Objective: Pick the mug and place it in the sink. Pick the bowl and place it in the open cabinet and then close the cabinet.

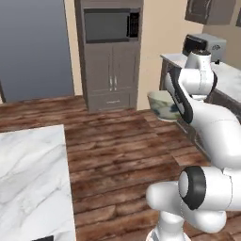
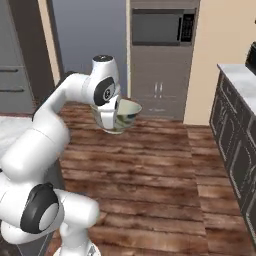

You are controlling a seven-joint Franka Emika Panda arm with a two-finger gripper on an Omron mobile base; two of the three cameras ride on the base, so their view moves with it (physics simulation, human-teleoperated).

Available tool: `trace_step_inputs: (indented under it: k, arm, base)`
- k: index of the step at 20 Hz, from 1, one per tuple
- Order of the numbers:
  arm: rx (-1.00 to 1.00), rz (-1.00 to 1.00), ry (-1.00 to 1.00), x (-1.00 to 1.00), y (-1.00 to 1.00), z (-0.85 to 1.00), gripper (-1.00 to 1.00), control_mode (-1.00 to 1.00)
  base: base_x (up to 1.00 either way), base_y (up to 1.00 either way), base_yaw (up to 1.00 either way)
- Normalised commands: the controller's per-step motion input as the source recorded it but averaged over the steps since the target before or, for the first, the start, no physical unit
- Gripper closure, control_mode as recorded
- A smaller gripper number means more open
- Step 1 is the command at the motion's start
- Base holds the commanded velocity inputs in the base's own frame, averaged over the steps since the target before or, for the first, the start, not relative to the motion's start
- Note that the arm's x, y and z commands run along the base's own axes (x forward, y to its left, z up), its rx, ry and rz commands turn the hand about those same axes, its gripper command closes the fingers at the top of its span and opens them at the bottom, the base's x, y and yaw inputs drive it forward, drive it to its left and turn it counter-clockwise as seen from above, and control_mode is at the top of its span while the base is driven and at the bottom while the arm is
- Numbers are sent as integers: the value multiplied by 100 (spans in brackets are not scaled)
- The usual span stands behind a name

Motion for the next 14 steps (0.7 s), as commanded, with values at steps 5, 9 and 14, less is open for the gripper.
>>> trace_step_inputs:
  k: [5,9,14]
  arm:
    - [0,0,0,0,0,0,100,100]
    - [0,0,0,0,0,0,100,100]
    - [0,0,0,0,0,0,100,100]
  base:
    - [0,0,-96]
    - [0,5,-95]
    - [0,7,-92]
